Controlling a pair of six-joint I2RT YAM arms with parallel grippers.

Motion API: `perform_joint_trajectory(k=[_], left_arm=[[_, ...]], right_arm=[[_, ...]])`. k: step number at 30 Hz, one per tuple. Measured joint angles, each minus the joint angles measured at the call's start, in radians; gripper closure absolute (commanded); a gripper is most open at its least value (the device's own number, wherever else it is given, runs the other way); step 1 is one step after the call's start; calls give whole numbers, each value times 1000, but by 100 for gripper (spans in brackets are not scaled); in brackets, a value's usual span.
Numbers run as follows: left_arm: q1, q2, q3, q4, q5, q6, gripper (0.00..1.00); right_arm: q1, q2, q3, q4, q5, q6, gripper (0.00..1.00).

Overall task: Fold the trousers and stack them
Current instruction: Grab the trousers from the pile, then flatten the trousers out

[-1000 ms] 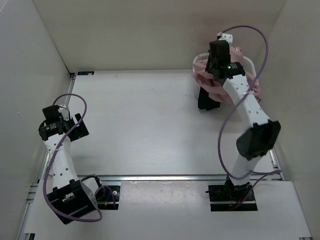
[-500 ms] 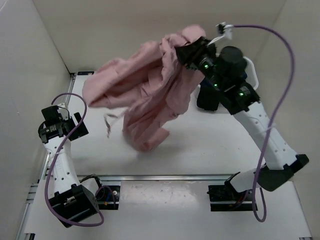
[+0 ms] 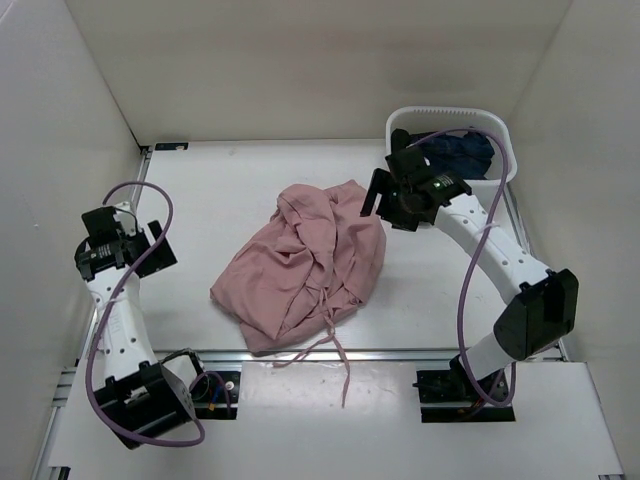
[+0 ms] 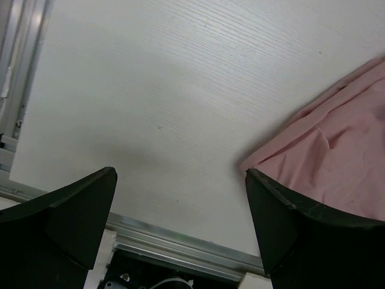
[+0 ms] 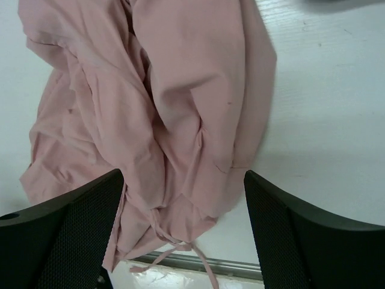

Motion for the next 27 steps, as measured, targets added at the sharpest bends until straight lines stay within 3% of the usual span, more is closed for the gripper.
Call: perform_joint_trajectory(k=[3, 7, 11, 16, 23, 27], left_arm=[[-33, 51, 2, -4, 32, -1, 0], [-209, 150, 21, -13, 60, -2, 0], [-535, 222, 58, 1, 61, 0, 0], [-818, 380, 137, 13, 13, -1, 0], [-1115, 632, 315, 119, -137, 0, 0], [-1218, 747, 312, 184, -252, -2, 19]], right_arm=[[-13, -11, -15, -2, 8, -13, 14], [-38, 65, 22, 4, 19, -51, 14], [-53, 218, 53, 34, -11, -96, 14], [-30, 296, 72, 66, -64, -127, 18], [-10, 549, 478, 87, -105, -148, 20], [-32, 612, 535, 90, -86, -108, 20]])
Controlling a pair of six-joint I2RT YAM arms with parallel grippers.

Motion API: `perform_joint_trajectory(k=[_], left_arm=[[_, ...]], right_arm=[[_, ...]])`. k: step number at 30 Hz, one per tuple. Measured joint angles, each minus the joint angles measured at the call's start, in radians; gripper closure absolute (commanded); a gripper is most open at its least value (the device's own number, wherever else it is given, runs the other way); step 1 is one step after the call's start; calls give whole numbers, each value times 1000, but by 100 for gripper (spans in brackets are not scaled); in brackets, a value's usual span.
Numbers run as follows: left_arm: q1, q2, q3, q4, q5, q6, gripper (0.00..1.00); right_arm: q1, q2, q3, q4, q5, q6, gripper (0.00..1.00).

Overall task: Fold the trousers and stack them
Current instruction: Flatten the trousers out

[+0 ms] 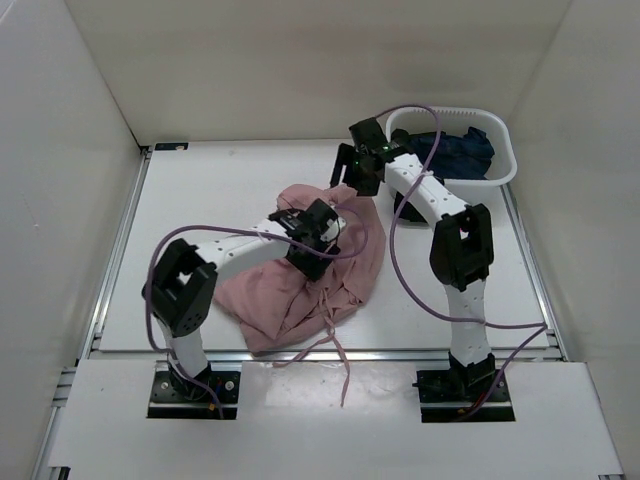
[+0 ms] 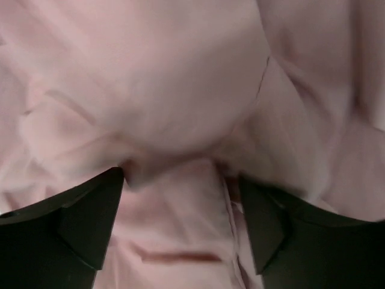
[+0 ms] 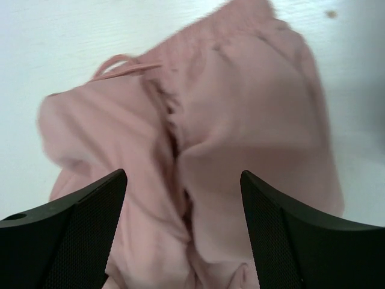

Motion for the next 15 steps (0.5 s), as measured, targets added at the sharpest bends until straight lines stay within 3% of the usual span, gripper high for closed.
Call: perform_joint_trajectory(k=[1, 3, 5, 11, 14, 15], left_arm=[[-9, 24, -8, 10, -20, 1, 24], [-8, 55, -28, 21, -42, -1, 46], [1, 60, -46, 24, -54, -4, 76], [11, 30, -57, 28, -101, 3, 79], [17, -50, -59, 13, -113, 4, 82], [25, -92, -59, 6, -111, 4, 82]], right_arm=[[-13, -4, -25, 5, 1, 14, 20], [-42, -24, -103, 26, 1, 36, 20], [-63, -33, -150, 23, 2, 49, 20], [-80, -34, -172, 28, -13, 60, 15], [-69, -14, -112, 21, -72, 47, 1], [-63, 10, -59, 26, -101, 39, 1]])
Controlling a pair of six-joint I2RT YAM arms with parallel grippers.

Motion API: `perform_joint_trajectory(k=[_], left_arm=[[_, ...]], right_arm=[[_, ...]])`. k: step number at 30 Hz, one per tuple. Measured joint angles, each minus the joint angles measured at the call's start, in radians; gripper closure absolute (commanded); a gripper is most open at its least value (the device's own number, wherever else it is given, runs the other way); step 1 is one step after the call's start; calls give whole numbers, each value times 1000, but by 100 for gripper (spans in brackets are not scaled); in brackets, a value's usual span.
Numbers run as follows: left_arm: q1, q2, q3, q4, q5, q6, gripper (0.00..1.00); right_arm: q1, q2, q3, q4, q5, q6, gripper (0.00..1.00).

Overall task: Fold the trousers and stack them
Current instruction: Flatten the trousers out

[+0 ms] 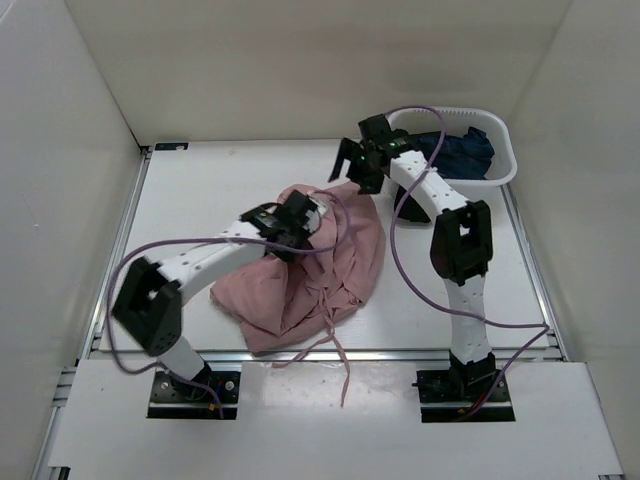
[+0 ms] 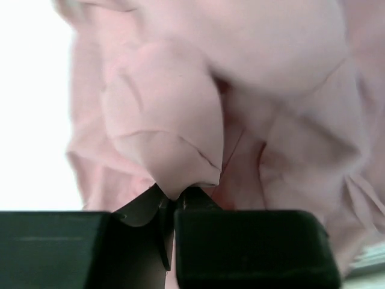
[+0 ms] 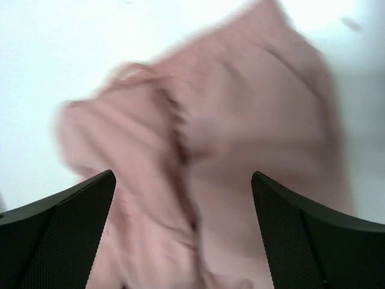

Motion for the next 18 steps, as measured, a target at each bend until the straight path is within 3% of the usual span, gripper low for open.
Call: perform_joint_trajectory(k=[4, 8, 15, 16, 18], left_arm=[[128, -246, -25, -10, 41, 0, 84], [318, -456, -97, -23, 50, -2, 84], [575, -557, -261, -113, 61, -1, 82], [613, -562, -277, -119, 58, -1, 82], [694, -583, -300, -132, 48, -2, 82]], right_arm=[[35, 138, 248, 56, -83, -25, 1], [97, 219, 334, 85, -62, -87, 1], [283, 320, 348, 45, -29, -212, 1], [304, 326, 348, 34, -8, -228, 5], [342, 332, 348, 14, 56, -245, 24]])
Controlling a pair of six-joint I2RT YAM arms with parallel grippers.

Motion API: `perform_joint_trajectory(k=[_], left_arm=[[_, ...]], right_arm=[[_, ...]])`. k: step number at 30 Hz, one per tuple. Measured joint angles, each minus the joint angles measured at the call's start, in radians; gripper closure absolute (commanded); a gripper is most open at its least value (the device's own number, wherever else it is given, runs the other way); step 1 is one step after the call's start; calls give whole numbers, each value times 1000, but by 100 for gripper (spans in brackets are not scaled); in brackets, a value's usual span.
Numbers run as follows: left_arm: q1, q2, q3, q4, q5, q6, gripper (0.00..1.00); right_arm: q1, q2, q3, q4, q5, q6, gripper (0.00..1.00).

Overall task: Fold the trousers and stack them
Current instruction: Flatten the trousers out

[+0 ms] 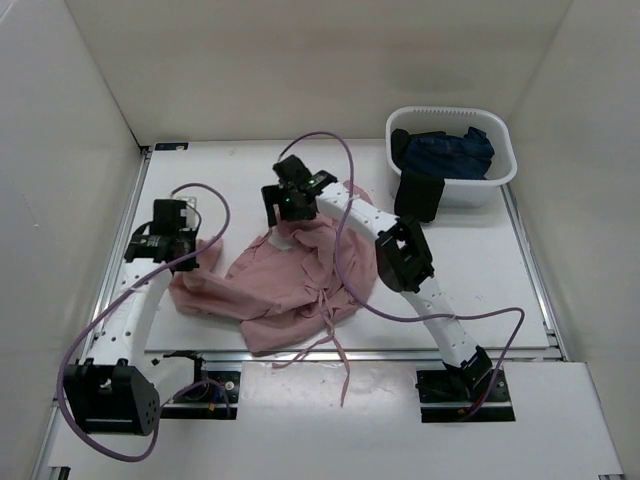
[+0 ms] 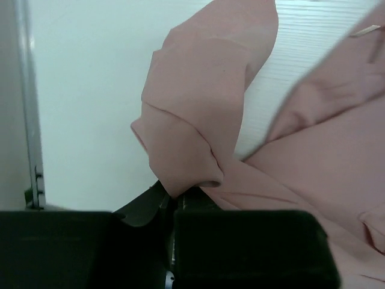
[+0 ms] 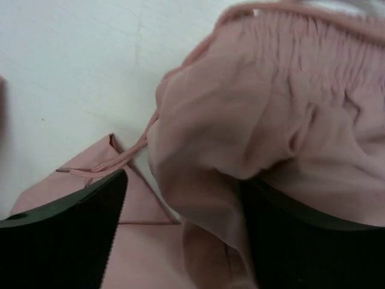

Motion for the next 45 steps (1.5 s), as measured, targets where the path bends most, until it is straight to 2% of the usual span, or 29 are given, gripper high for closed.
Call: perform_joint_trajectory(k=[1, 2, 3, 4, 7, 9, 11, 13, 16, 18, 21, 25, 28, 31, 35, 36, 37, 38, 39, 40, 41, 45], left_arm=[[30, -10, -7, -3, -2, 0, 82], [62, -20, -10, -9, -5, 0, 82], [95, -28, -10, -12, -6, 0, 82], [124, -33, -10, -10, -6, 0, 82], [189, -21, 6, -5, -11, 0, 82], [230, 33, 77, -7, -17, 0, 82], [272, 129, 210, -7, -23, 0, 82], [307, 259, 410, 2, -30, -1, 82], [332, 419, 718, 29, -55, 0, 82], [333, 484, 884, 43, -82, -1, 82], [337, 499, 990, 66, -101, -2, 82], [375, 467, 993, 72, -70, -10, 81], [427, 405, 899, 68, -40, -18, 81], [454, 322, 753, 60, -30, -17, 80], [467, 193, 497, 26, 1, -18, 80], [467, 159, 418, 14, 9, -17, 80], [467, 121, 327, 19, 15, -18, 78], [468, 87, 232, 6, 21, -17, 77], [469, 61, 145, -9, 21, -14, 76], [473, 47, 65, -12, 21, -11, 74], [477, 38, -11, -13, 21, -8, 68], [485, 34, -214, -32, 21, -3, 57]], right_arm=[[15, 0, 0, -11, 30, -2, 57], [27, 0, 0, -24, 63, 2, 80], [33, 0, 0, -38, 99, 20, 94], [33, 0, 0, -48, 143, 34, 100], [1, 0, 1, -55, 266, 76, 100], [-45, 0, 21, -50, 282, 87, 100], [-110, 0, 88, -37, 278, 106, 100], [-180, -32, 135, 34, 267, 132, 100], [-297, -177, 129, 127, 226, 200, 100], [-375, -329, 91, 172, 208, 241, 100], [-467, -626, -28, 215, 207, 276, 100], [-444, -1044, -297, 244, 165, 317, 100], [-421, -1276, -558, 223, 133, 356, 100], [-430, -1409, -865, 158, 157, 428, 100], [-442, -1508, -1292, -1, 203, 545, 100], [-447, -1538, -1394, -39, 206, 571, 94], [-454, -1576, -1490, -71, 206, 598, 83], [-464, -1614, -1570, -119, 207, 617, 47], [-474, -1641, -1625, -156, 214, 639, 26], [-484, -1665, -1675, -188, 223, 648, 20], [-494, -1675, -1710, -218, 229, 659, 14], [-505, -1679, -1750, -259, 243, 667, 12]])
